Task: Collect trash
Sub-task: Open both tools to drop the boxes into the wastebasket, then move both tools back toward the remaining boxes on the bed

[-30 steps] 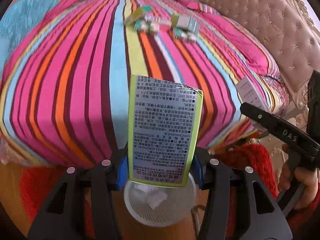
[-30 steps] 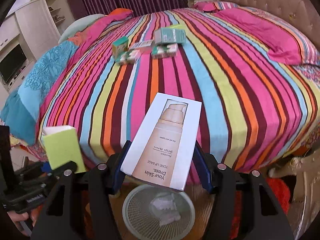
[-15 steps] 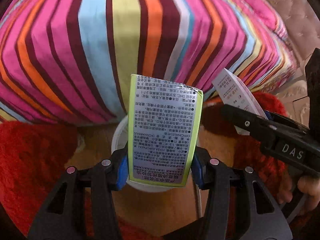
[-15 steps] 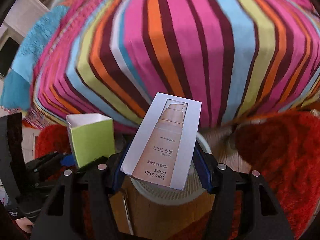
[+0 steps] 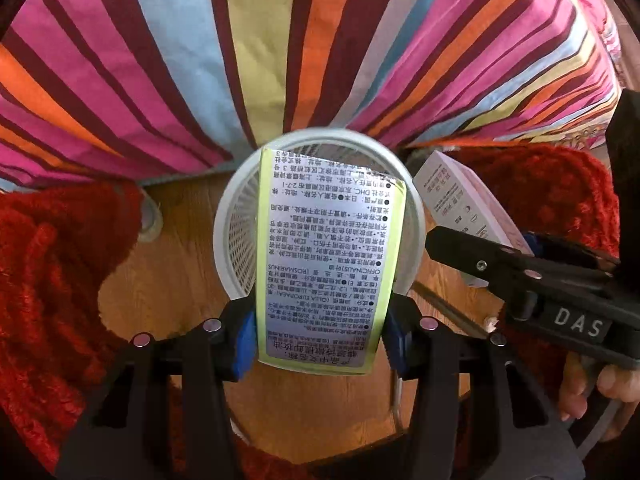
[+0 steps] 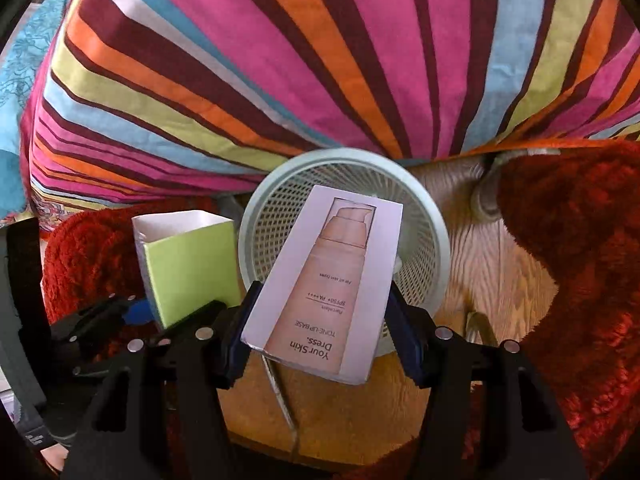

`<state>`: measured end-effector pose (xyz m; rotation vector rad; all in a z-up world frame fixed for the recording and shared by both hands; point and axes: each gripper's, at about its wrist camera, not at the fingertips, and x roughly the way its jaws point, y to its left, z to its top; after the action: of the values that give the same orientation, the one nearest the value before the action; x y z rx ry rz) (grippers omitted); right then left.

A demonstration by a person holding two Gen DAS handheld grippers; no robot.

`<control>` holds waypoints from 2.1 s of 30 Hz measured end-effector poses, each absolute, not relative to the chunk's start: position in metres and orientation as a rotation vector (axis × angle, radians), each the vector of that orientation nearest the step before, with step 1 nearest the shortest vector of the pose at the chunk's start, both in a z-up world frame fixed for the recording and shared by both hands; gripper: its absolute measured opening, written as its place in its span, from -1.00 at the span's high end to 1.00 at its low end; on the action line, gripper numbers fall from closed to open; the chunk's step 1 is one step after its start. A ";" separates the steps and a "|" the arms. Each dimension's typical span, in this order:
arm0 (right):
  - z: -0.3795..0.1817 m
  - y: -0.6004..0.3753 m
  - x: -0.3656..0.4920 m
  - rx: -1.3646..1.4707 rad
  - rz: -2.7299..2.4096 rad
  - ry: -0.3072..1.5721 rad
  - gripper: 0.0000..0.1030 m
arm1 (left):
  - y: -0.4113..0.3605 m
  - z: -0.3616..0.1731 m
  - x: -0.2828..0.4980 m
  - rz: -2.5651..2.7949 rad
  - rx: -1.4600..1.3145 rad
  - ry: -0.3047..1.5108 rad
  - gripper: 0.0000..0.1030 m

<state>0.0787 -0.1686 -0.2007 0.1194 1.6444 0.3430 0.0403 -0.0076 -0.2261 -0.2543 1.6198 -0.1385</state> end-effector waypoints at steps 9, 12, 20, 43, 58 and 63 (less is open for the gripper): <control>-0.212 -0.164 0.076 0.092 0.340 1.713 -0.19 | -0.012 -0.250 0.044 -0.119 -0.239 1.724 -0.41; -0.220 -0.165 0.078 0.085 0.324 1.735 -0.76 | -0.011 -0.251 0.043 -0.115 -0.231 1.732 -0.57; -0.218 -0.172 0.083 0.142 0.293 1.713 -0.76 | -0.011 -0.245 0.045 -0.098 -0.250 1.716 -0.57; -0.104 -0.182 0.088 0.139 0.381 1.175 -0.85 | 0.018 -0.137 0.051 0.029 -0.176 1.243 -0.57; -0.006 -0.200 0.172 0.140 0.372 0.798 -0.85 | 0.063 -0.055 0.145 0.111 -0.182 0.984 -0.57; -0.006 -0.188 0.206 0.102 0.386 0.789 -0.85 | 0.068 -0.033 0.193 0.111 -0.157 0.919 -0.57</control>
<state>0.2055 -0.1880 -0.0062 0.1024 0.7892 0.3860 0.1929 0.0681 -0.0326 -0.1571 0.9193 0.1109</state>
